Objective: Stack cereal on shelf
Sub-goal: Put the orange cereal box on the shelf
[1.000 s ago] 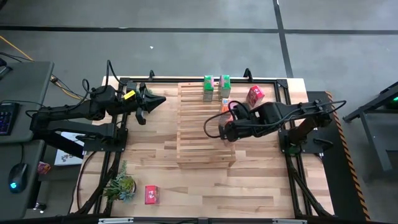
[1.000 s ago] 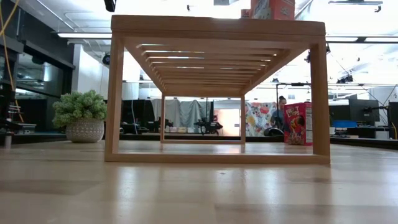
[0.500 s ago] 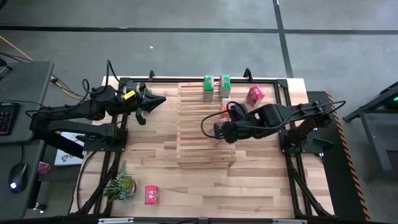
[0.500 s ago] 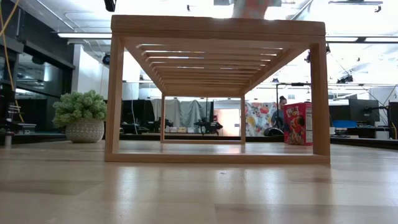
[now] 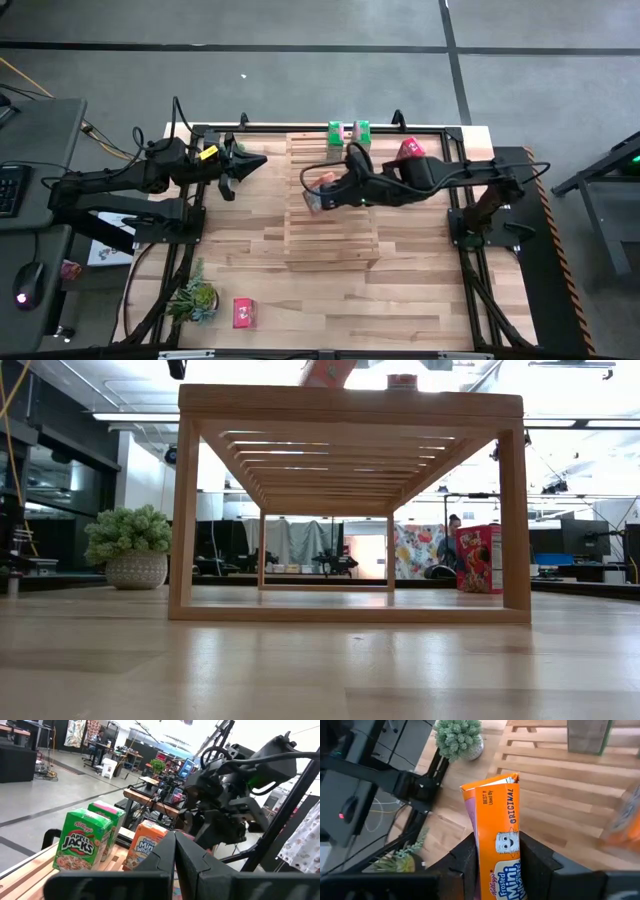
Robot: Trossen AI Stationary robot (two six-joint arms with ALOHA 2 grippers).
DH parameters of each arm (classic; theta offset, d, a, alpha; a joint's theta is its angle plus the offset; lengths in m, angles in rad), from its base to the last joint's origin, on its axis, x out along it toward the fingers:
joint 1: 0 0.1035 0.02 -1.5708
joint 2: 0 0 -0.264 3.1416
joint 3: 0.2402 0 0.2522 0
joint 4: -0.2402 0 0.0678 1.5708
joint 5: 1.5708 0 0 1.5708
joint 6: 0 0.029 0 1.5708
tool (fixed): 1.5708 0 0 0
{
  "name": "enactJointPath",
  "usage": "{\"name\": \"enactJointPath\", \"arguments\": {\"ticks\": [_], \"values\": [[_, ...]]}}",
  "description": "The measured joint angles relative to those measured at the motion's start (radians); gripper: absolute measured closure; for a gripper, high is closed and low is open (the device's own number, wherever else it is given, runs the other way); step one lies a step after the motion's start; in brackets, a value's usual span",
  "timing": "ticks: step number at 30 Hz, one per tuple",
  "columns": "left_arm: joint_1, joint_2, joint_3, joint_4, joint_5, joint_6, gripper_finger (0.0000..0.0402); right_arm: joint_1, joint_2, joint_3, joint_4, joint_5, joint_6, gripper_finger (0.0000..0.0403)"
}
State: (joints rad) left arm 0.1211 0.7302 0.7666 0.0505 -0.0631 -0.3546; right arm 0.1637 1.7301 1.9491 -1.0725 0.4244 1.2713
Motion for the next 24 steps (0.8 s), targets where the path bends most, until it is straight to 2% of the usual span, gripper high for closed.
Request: {"name": "enactJointPath", "arguments": {"ticks": [5,11,16,24], "values": [[0.0,0.0,0.0,0.0,0.0,-0.001,0.0401,-0.014,-0.001,0.0,-0.047,0.058,-0.033,0.0293],[0.0,0.0,0.0,0.0,0.0,-0.01,0.0401,-0.02,-0.001,0.0,-0.147,0.1,0.01,0.0293],[0.0,0.0,0.0,0.0,0.0,-0.01,0.0401,-0.02,-0.001,0.0,-0.125,0.172,0.011,0.0293],[0.0,0.0,0.0,0.0,0.0,-0.01,0.0401,-0.02,-0.001,0.0,-0.133,0.155,0.011,0.0293]]}}
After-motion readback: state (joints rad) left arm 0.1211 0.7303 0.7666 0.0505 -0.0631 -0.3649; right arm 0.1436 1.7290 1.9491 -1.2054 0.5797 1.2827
